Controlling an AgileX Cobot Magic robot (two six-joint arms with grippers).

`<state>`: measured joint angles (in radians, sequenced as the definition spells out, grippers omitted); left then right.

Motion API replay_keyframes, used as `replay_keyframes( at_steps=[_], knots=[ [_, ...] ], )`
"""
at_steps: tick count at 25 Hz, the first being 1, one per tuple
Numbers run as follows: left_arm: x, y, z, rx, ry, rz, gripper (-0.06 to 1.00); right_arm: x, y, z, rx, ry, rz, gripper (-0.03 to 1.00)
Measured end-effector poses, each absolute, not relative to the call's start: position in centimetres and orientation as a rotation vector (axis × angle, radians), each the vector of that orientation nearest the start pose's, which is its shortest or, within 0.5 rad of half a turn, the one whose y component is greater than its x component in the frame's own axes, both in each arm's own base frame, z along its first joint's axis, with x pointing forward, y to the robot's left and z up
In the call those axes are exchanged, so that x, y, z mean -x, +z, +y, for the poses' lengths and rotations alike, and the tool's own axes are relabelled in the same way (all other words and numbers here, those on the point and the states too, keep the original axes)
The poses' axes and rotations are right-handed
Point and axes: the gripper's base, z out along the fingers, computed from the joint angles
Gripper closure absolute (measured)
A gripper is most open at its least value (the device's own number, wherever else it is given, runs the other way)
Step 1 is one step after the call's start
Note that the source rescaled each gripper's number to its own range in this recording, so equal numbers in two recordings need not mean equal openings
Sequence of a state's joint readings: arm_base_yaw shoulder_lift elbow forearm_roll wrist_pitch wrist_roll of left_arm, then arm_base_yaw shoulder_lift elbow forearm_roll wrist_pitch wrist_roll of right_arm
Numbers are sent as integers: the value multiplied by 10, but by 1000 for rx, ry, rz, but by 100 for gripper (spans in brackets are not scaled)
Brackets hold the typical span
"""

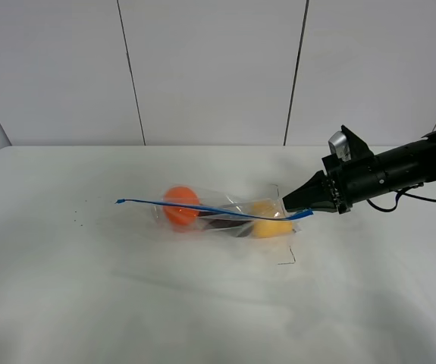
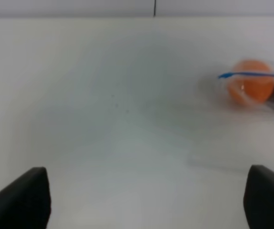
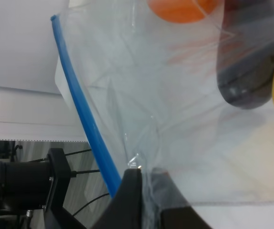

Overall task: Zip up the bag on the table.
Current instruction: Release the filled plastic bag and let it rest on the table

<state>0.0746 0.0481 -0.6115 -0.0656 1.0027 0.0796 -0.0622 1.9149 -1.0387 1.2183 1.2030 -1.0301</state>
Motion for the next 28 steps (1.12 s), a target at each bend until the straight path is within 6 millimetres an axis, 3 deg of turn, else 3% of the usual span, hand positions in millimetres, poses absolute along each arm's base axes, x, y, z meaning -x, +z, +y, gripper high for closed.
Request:
replay_keyframes(
  at_steps=[4, 11, 15, 21, 28],
  knots=[
    [20, 307, -7, -12, 25, 1929, 11, -330, 170, 59, 286, 1471, 2525, 97],
    [22, 304, -6, -12, 44, 1970, 14, -331, 169, 59, 293, 1466, 2522, 97],
    [19, 299, -1, 7, 106, 1985, 14, -331, 169, 59, 291, 1466, 2521, 97],
    [7, 275, 1, 21, 106, 2060, 14, -331, 170, 59, 284, 1470, 2516, 97],
    [6, 275, 4, 71, 117, 2049, 14, -331, 170, 59, 293, 1468, 2509, 97]
  ],
)
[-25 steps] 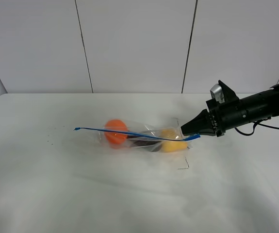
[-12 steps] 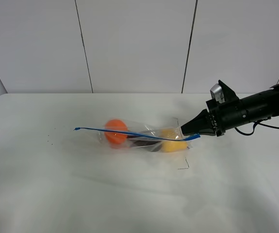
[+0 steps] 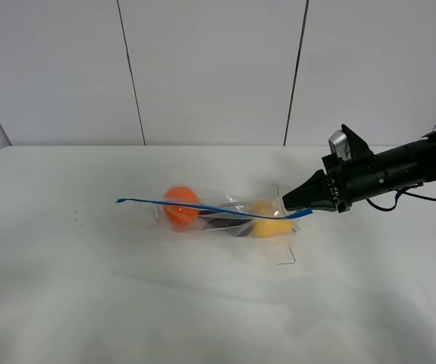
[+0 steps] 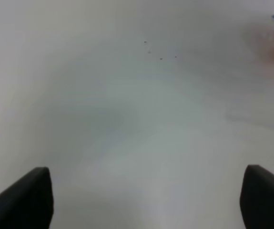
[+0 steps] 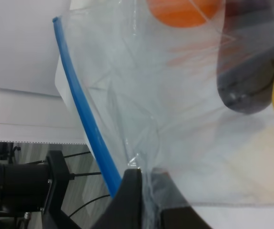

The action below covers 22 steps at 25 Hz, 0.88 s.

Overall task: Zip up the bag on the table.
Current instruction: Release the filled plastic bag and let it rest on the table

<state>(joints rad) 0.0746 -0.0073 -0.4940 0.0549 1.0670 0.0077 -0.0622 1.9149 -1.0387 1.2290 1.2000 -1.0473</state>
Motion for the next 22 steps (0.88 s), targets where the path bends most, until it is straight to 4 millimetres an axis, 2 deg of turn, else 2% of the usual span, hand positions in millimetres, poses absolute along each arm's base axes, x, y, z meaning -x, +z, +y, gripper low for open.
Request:
replay_keyframes(
  at_steps=[22],
  knots=[
    [6, 275, 4, 79, 107, 2048, 14, -332, 170, 59, 294, 1464, 2503, 97]
  ],
)
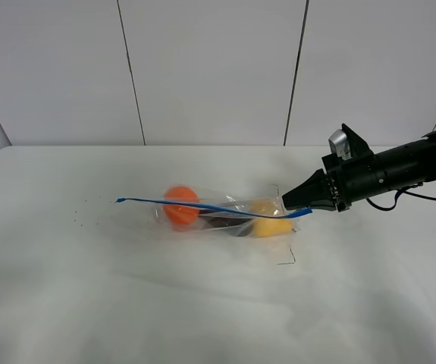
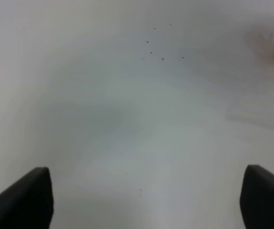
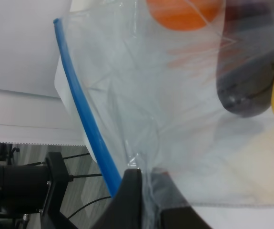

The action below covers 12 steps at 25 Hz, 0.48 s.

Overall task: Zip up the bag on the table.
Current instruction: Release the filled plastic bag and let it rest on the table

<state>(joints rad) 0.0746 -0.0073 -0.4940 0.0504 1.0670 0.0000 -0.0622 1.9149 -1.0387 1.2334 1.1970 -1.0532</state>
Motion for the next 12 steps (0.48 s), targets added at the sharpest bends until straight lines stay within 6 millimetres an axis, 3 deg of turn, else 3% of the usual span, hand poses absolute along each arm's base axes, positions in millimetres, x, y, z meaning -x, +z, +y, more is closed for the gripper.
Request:
replay_keyframes(
  at_steps=[12],
  knots=[
    [6, 275, 3, 72, 103, 2049, 1, -332, 170, 60, 289, 1465, 2500, 97]
  ],
)
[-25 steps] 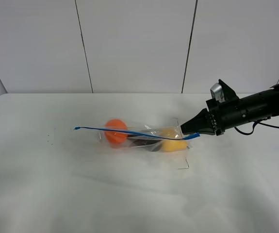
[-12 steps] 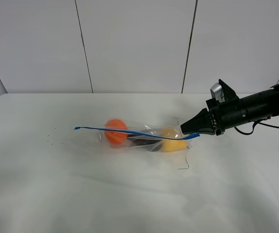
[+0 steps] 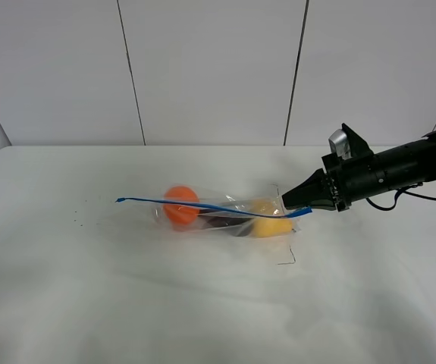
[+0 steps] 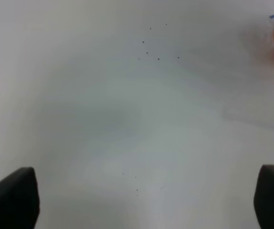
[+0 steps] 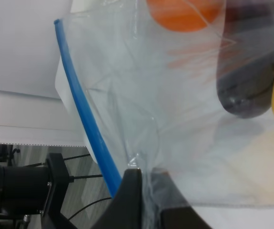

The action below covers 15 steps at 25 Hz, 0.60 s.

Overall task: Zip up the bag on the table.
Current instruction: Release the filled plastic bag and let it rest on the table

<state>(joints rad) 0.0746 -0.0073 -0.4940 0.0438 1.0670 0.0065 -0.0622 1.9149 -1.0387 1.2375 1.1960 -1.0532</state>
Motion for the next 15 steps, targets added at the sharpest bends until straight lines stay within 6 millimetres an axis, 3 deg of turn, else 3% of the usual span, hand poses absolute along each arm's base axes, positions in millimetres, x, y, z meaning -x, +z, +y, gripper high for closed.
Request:
replay_keyframes(
  at_steps=[15],
  knots=[
    [6, 275, 3, 72, 103, 2049, 1, -332, 170, 60, 285, 1467, 2498, 97]
  ],
)
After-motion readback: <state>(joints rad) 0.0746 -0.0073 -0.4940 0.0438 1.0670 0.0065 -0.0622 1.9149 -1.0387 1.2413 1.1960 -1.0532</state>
